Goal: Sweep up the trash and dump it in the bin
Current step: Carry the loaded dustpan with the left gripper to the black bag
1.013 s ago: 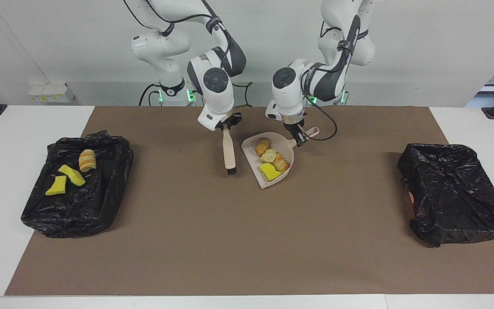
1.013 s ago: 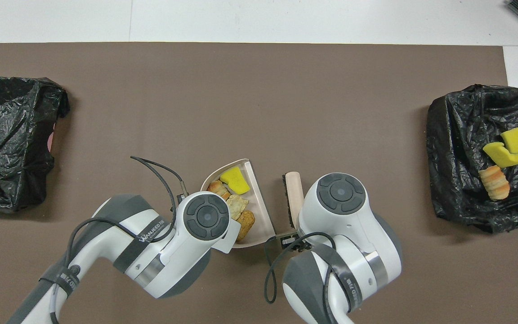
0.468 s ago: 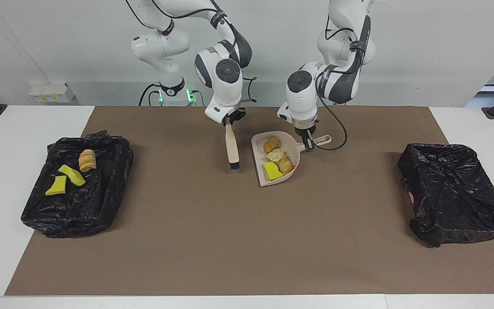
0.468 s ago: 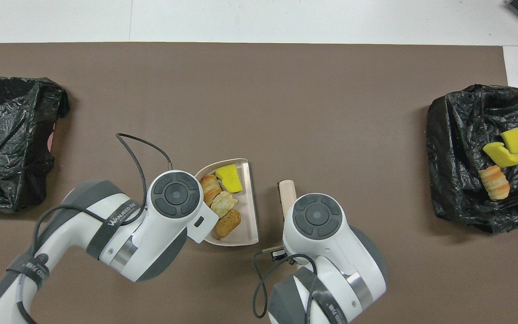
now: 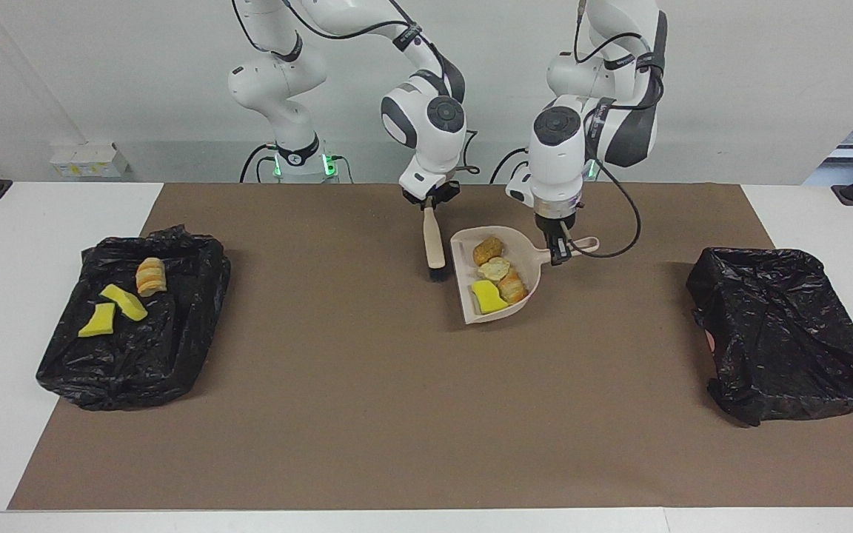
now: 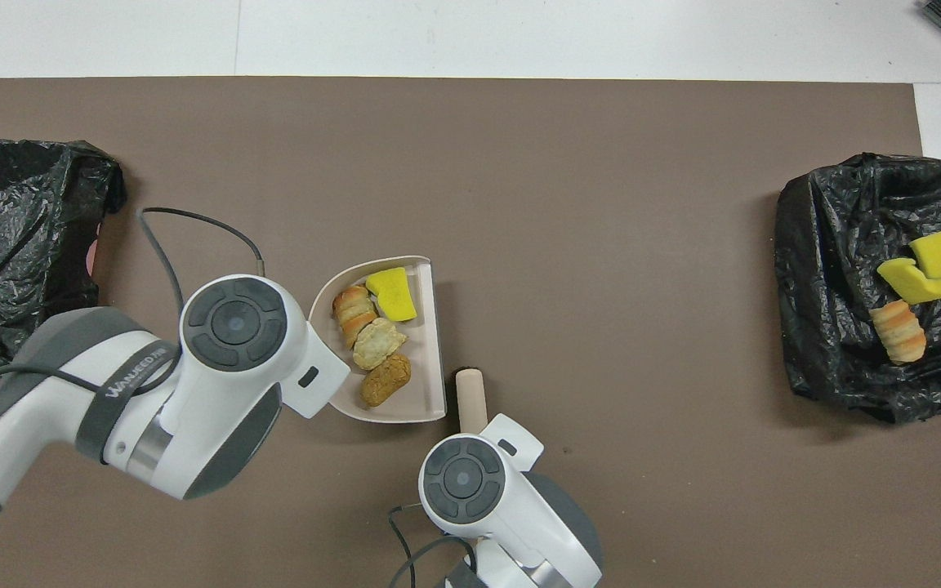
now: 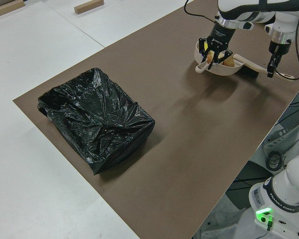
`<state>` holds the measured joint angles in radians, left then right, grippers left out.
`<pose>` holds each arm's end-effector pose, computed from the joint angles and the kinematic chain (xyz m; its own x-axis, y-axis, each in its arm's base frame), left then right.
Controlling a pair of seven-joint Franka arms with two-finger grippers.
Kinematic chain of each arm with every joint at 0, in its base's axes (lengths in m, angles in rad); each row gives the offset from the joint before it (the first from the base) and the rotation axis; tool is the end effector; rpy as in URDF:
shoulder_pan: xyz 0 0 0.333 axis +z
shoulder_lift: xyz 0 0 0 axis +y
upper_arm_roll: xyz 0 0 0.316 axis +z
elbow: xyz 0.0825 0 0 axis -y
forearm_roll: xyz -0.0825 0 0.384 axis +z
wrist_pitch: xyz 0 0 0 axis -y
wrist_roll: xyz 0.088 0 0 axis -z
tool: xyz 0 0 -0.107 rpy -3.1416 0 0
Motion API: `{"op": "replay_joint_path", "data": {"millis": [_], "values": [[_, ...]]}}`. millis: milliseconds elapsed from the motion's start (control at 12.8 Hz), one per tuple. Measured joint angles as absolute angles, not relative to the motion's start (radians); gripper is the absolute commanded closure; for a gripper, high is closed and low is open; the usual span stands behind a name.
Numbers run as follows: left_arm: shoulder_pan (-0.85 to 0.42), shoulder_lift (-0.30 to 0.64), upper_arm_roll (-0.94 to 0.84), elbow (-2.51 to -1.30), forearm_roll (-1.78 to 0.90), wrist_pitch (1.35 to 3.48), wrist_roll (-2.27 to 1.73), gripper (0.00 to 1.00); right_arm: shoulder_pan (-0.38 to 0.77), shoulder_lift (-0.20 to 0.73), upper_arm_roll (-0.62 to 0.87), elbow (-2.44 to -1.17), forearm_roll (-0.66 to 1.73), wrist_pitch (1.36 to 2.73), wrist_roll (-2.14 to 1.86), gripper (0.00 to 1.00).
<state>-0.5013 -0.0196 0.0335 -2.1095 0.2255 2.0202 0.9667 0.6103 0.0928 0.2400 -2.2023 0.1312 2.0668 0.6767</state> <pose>0.4805 -0.2281 0.4201 0.0348 -0.9783 -0.2042 -0.9987 -0.0262 -0.0448 0.3352 0.3917 0.3251 0.9633 0.0898 -0.2530 0.1055 -0.9932 0.0493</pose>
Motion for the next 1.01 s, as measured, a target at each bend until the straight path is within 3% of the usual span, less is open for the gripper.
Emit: {"op": "replay_joint_path", "data": {"millis": [78,156,623,1013], "values": [[-0.478,-0.037,0.034,-2.105,0.231,2.017,1.005,1.0,0.618,0.095,0.24,-2.2,0.131,2.072,0.681,0.3],[-0.459,-0.052,0.035,-2.103,0.234,2.014,1.043,1.0,0.62,0.095,0.24,-2.2,0.131,2.072,0.681,0.0],[-0.241,-0.064,0.036,-2.058,0.246,2.014,1.205,1.0,0.608,0.082,0.224,-2.142,0.12,1.97,0.681,0.0],[-0.029,-0.032,0.037,-1.941,0.247,2.014,1.381,1.0,0.438,0.028,0.219,-1.971,0.048,1.788,0.498,0.0]]}}
